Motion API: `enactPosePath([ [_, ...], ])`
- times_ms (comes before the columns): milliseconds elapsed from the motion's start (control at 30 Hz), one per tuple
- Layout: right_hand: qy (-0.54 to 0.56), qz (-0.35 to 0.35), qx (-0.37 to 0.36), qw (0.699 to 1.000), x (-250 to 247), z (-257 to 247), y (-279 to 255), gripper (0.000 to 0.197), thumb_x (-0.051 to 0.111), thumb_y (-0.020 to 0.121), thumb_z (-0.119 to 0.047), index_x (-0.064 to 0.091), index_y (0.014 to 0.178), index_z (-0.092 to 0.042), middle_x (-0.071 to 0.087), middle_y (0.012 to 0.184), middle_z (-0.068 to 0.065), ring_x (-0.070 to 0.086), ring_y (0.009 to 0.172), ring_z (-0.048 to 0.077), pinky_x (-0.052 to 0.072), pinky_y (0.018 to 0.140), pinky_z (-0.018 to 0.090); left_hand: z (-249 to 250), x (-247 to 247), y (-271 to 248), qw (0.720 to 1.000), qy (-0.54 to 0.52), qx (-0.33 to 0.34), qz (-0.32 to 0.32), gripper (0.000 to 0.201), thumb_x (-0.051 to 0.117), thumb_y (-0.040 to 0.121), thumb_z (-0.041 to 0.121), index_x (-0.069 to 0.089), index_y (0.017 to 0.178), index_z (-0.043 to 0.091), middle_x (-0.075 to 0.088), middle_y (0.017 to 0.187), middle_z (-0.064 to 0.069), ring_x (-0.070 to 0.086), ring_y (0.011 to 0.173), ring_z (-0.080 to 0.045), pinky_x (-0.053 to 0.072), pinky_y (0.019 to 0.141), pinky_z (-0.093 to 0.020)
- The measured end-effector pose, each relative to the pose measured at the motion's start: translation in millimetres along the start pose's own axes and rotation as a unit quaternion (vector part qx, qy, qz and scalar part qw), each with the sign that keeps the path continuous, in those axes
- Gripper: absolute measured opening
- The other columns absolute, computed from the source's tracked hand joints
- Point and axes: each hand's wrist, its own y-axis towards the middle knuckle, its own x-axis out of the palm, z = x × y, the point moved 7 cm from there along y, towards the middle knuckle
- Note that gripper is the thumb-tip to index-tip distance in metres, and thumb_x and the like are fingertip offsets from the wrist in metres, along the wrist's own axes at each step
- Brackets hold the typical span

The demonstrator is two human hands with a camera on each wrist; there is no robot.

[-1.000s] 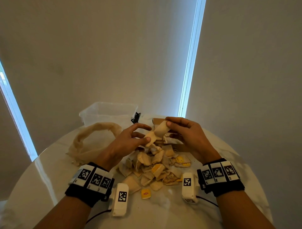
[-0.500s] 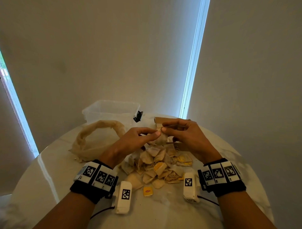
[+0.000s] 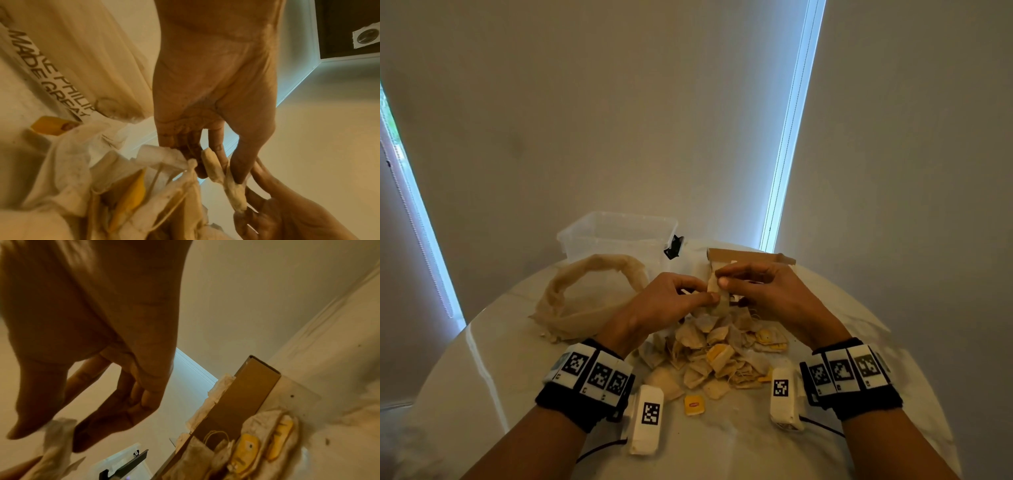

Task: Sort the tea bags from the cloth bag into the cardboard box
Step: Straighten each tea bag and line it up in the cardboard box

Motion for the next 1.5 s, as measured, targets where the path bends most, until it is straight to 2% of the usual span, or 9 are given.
enactPosePath([
  [133,-0.018,0.020,-0.025,0.999,-3,-1,3,0.018,0.073,0.098,-0.015,0.083,0.111,-0.020,0.080,0.111,-0.008,0.075,0.104,0.012,0.062,0.090,0.035,-2,1,1,1.000,0.009,-0.006,-0.007,0.015,0.081,0.090,0.039,0.080,0.103,0.033,0.079,0.103,0.007,0.074,0.097,-0.014,0.059,0.079,-0.031],
  [300,-0.008,0.043,-0.044,0.998,-6,-1,5,0.017,0.072,0.098,-0.016,0.084,0.109,-0.024,0.079,0.112,-0.007,0.074,0.104,0.016,0.062,0.087,0.035,-3,-1,1,1.000,0.013,0.009,0.000,0.024,0.081,0.088,0.046,0.082,0.106,0.030,0.080,0.096,0.009,0.073,0.086,-0.006,0.050,0.069,-0.018],
  [533,-0.082,-0.040,-0.024,0.996,-1,0,10,0.024,0.072,0.100,-0.021,0.084,0.104,-0.041,0.078,0.115,-0.015,0.075,0.107,0.012,0.064,0.089,0.035,-6,-3,5,1.000,0.028,0.007,0.000,0.017,0.083,0.086,0.047,0.082,0.098,0.034,0.079,0.094,0.008,0.073,0.088,-0.010,0.056,0.075,-0.027],
  [667,-0.155,-0.084,-0.021,0.984,4,-5,16,0.022,0.074,0.098,-0.016,0.083,0.109,-0.033,0.079,0.111,-0.015,0.074,0.105,0.007,0.063,0.088,0.029,-11,-3,6,0.999,0.037,0.004,-0.001,0.023,0.084,0.084,0.051,0.083,0.101,0.036,0.079,0.099,0.007,0.073,0.092,-0.012,0.058,0.081,-0.031],
  [800,-0.211,-0.028,-0.018,0.977,-15,-16,39,0.025,0.076,0.095,-0.011,0.084,0.109,-0.031,0.080,0.111,-0.012,0.075,0.098,0.012,0.061,0.077,0.024,-15,-10,7,0.999,0.042,0.012,0.018,0.018,0.080,0.089,0.048,0.083,0.104,0.038,0.077,0.108,0.011,0.069,0.101,-0.006,0.057,0.086,-0.031],
  [1000,-0.359,0.031,-0.030,0.933,-36,-25,79,0.030,0.089,0.083,-0.014,0.083,0.108,-0.028,0.075,0.102,-0.015,0.070,0.084,-0.001,0.054,0.078,0.016,-23,-12,8,0.999,0.029,0.005,0.027,0.017,0.075,0.095,0.041,0.084,0.107,0.032,0.077,0.108,0.013,0.066,0.105,-0.006,0.051,0.077,-0.024],
  [1167,-0.449,-0.048,0.029,0.892,-12,13,100,0.032,0.094,0.077,-0.021,0.080,0.105,-0.027,0.069,0.109,-0.007,0.066,0.099,0.013,0.055,0.082,0.025,-26,-15,11,0.998,0.049,0.018,0.043,0.013,0.075,0.095,0.043,0.084,0.102,0.036,0.078,0.106,0.015,0.067,0.108,-0.005,0.056,0.097,-0.036],
  [1300,-0.462,-0.103,0.075,0.878,1,30,102,0.036,0.092,0.080,-0.018,0.076,0.113,-0.021,0.066,0.105,-0.006,0.061,0.089,0.009,0.046,0.066,0.019,-27,-18,12,0.997,0.049,0.025,0.047,0.015,0.074,0.096,0.042,0.084,0.104,0.035,0.078,0.105,0.016,0.068,0.107,-0.005,0.057,0.100,-0.040],
  [1500,-0.466,-0.104,0.092,0.874,6,53,113,0.036,0.090,0.081,-0.016,0.075,0.113,-0.020,0.061,0.092,-0.013,0.061,0.086,0.009,0.045,0.067,0.017,-27,-22,13,0.997,0.032,0.032,0.065,0.014,0.075,0.095,0.041,0.083,0.104,0.034,0.079,0.103,0.015,0.070,0.103,-0.005,0.058,0.099,-0.044],
])
